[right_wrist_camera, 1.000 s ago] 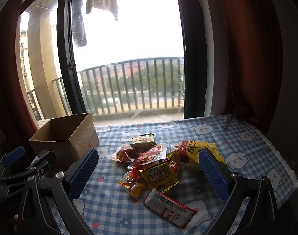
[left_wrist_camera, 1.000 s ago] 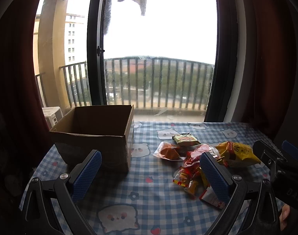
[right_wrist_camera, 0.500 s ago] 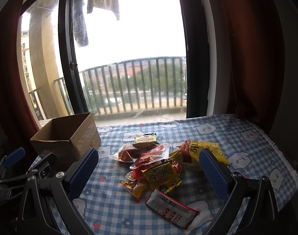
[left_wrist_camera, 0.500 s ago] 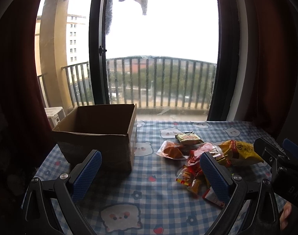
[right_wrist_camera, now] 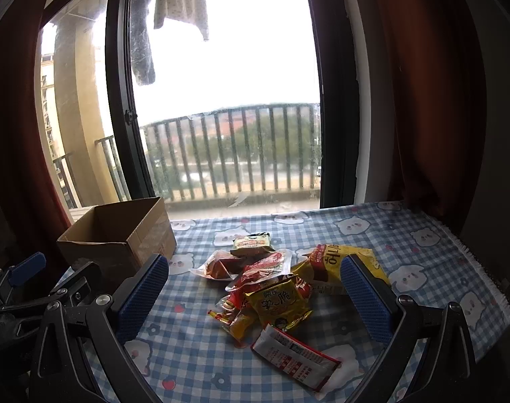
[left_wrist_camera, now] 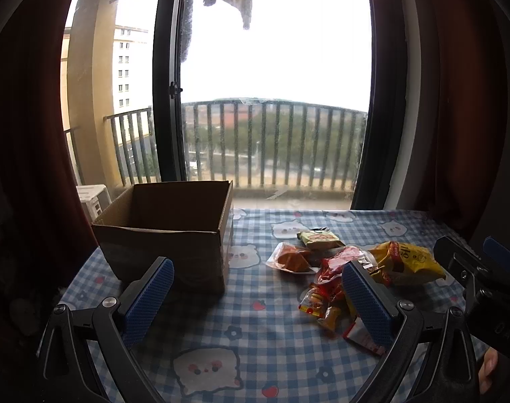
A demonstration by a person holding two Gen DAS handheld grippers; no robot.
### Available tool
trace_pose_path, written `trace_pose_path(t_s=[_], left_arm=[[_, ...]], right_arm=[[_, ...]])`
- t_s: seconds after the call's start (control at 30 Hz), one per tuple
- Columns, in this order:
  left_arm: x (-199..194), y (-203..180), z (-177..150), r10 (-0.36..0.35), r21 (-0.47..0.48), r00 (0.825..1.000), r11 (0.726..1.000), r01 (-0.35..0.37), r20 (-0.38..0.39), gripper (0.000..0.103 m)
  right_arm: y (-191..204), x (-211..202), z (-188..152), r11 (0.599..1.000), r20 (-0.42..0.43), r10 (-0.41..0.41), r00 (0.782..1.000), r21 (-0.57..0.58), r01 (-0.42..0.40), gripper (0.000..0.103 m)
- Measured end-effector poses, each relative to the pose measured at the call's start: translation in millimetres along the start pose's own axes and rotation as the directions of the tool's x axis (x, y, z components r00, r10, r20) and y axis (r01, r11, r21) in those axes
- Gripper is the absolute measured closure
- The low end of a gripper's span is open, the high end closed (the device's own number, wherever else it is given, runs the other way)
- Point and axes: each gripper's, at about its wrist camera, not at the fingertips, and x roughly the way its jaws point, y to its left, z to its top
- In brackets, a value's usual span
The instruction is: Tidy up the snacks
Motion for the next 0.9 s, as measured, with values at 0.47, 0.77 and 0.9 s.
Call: trace_pose_path(t_s=[0.47,0.77,0.9], left_arm=[[8,-8,-2,-0.018,0.025,0.999,1.0,0.019,-0.027,0.002],[34,-29,-9,-0.042,0.045,0.997,0.998,0.045,-0.064,0.002],[49,-38,-13,-0.049,0.052,0.995,0.997,0.053,-0.089,0.002]], right_arm=[[-9,3,-1,1.0,-0.003,-0.004,1.0,0.012,0.004,0.0],[-18,27,-7,1.0,-0.052,-0.024,0.998,0.01,0.025,0.0],[-24,41,-12,0.999,-0.081,-0.032,0.996,0.012,0.033,0.0]])
